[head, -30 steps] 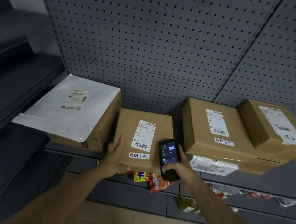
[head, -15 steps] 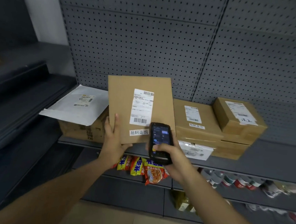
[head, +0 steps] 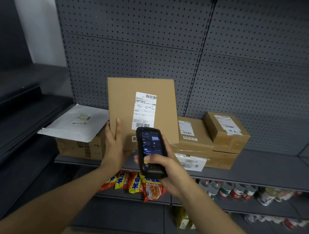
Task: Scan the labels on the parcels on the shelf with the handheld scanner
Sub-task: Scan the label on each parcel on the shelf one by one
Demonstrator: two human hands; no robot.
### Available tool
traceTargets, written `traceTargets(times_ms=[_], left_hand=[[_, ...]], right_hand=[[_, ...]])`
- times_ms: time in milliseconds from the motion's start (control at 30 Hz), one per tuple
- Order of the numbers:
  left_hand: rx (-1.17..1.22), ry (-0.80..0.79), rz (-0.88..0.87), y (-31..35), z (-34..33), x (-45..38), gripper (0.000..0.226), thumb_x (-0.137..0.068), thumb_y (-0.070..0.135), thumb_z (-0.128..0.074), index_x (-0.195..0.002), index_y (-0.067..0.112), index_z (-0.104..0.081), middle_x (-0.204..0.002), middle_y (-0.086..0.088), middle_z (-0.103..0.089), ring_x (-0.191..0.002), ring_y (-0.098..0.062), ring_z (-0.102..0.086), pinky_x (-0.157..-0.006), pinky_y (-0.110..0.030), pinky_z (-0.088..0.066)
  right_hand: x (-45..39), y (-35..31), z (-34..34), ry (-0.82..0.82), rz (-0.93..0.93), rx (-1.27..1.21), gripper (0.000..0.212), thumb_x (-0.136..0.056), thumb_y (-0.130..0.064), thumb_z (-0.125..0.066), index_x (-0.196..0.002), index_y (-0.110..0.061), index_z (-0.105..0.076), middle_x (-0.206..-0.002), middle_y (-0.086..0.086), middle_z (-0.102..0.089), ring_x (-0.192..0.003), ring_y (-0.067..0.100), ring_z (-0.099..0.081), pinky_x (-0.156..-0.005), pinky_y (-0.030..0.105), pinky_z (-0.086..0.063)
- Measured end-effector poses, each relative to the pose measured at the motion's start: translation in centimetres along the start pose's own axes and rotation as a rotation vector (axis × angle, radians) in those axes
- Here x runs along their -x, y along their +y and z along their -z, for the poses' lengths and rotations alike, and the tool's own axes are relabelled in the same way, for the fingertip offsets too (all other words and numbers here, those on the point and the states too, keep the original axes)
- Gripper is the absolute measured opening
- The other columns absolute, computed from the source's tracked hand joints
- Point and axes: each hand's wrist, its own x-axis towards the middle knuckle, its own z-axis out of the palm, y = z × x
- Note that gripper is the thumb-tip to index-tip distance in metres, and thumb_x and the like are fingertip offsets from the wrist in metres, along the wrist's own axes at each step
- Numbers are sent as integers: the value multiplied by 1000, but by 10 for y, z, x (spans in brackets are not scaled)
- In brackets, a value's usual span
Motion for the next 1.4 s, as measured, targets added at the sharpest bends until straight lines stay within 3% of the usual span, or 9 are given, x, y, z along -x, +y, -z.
traceTargets(times_ms=[167,267,400,600,733,867,1033,1233,1400], left_hand=[[39,-41,15,4,10,0,122,-75,7,-76,-148,26,20,-154,-8,27,-146,-34,-4,-118,-46,-21],[7,-16,-16,8,12,1,125,-75,7,-76,-145,27,26,-152,-16,27,-145,-35,-7,-118,-43,-22],[81,-12,5,13,14,2,117,-80,4,-71,-146,29,23,-153,-14,27,-146,-28,1,-117,-32,-11],[39,-45,-6,16,14,5,123,-77,8,-75,-144,29,26,-152,-15,30,-146,-29,8,-117,-37,-11],[71,-51,17,17,13,5,116,-80,13,-73,-148,26,20,-154,-7,29,-146,-26,6,-116,-34,-9],[139,-108,72,13,13,2,112,-77,13,-75,-151,27,8,-153,11,25,-147,-29,1,-119,-44,-15],[40,-29,-28,14,8,6,124,-76,11,-77,-145,29,24,-153,-13,27,-146,-29,5,-117,-41,-14],[53,-46,-16,11,6,3,132,-73,10,-80,-140,35,30,-153,-15,25,-146,-31,4,-117,-45,-17],[95,-50,9,8,6,1,125,-73,15,-80,-143,31,23,-154,-17,19,-146,-28,6,-116,-41,-14]], right_hand=[[5,0,-10,9,7,-34,76,-67,12,-63,-133,-23,-50,-122,27,-62,-94,38,-69,-78,38,-58],[8,-2,-13,15,8,-45,73,-71,15,-61,-132,-23,-51,-125,29,-60,-92,38,-70,-74,37,-59],[11,-3,-15,23,5,-59,68,-79,19,-55,-132,-23,-51,-124,27,-61,-90,36,-71,-73,36,-60],[14,-1,-16,39,10,-82,66,-77,18,-55,-131,-20,-52,-117,24,-63,-90,37,-70,-74,37,-60],[17,-1,-17,39,16,-59,67,-74,17,-58,-131,-20,-51,-117,24,-63,-90,36,-70,-74,36,-60],[18,-2,-17,38,26,-26,66,-78,21,-53,-131,-20,-51,-115,23,-64,-86,33,-71,-70,35,-60],[16,1,-13,45,26,-47,72,-73,17,-59,-133,-21,-49,-117,22,-63,-89,34,-71,-72,35,-59],[13,2,-6,58,3,-26,73,-77,20,-56,-134,-25,-48,-115,20,-66,-90,35,-70,-73,36,-60],[5,3,5,205,13,50,84,-77,21,-58,-143,-26,-37,-116,17,-66,-84,29,-73,-69,35,-58]])
